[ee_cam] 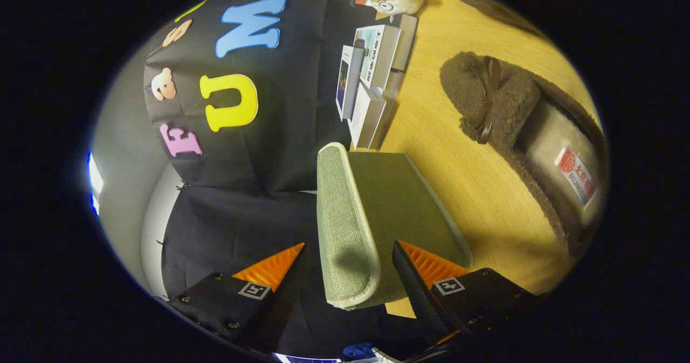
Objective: Open the storage box then place both shoes into the box .Put the left shoe in first, then the right shoe, with the right side of both shoes facing outward in a uniform manner.
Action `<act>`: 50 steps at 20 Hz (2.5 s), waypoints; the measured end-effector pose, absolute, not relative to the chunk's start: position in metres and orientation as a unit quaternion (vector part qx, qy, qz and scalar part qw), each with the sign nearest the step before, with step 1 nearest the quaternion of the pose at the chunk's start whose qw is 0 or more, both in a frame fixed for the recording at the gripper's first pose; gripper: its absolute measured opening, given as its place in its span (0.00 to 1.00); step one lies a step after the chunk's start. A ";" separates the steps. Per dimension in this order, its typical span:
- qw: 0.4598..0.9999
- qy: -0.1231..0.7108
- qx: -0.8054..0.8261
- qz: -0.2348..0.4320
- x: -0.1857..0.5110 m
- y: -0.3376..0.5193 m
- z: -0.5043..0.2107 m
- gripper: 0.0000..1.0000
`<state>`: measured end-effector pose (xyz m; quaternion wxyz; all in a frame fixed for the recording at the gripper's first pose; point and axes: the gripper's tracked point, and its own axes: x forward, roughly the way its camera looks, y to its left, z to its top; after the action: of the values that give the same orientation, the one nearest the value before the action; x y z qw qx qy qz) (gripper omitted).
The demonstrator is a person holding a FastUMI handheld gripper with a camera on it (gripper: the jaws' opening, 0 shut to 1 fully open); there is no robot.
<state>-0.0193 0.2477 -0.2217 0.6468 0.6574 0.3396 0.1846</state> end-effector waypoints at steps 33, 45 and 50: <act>0.726 0.321 0.544 0.272 -0.007 0.268 -0.099 0.00; 0.790 0.287 0.445 0.308 -0.001 0.330 -0.029 0.00; 0.812 0.277 0.399 0.324 -0.003 0.365 -0.014 0.00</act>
<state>-0.0026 0.3647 -0.0137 0.8119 0.3989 0.2770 0.3240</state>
